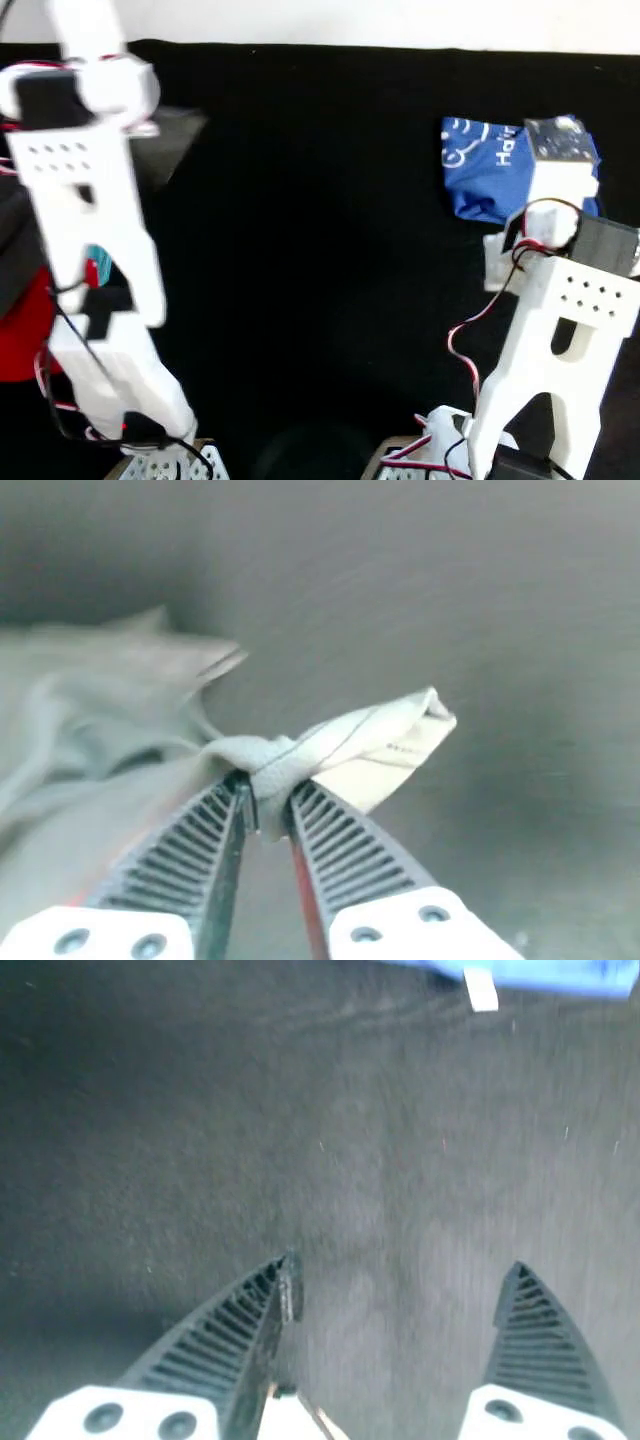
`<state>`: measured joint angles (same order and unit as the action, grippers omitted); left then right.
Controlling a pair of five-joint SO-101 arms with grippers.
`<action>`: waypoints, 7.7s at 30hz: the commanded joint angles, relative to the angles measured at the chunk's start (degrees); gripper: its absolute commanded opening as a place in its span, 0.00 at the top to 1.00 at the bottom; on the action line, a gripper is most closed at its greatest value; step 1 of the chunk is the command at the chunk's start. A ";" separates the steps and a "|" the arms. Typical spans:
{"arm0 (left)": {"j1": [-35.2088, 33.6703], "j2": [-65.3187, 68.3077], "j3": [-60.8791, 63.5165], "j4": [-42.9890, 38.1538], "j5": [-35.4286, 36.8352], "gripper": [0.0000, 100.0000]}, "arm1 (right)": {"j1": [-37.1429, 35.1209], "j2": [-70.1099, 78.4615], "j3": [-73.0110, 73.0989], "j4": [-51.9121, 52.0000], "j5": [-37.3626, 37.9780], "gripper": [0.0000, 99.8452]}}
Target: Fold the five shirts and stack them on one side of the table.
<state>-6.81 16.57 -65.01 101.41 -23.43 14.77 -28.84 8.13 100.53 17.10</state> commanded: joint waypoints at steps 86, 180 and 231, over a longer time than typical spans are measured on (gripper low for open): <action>-25.89 5.32 38.90 -16.26 0.62 0.81 | -41.71 43.12 10.24 -23.25 5.01 0.80; -0.66 28.00 35.82 -3.60 -1.93 0.81 | -0.84 -2.24 12.53 -20.00 20.04 0.99; 1.19 -28.79 -4.26 -0.97 -2.02 0.99 | -3.47 -2.68 -41.27 -44.18 9.23 0.99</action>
<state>-6.02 -11.56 -68.53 100.79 -25.01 11.52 -30.86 -28.26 55.16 27.12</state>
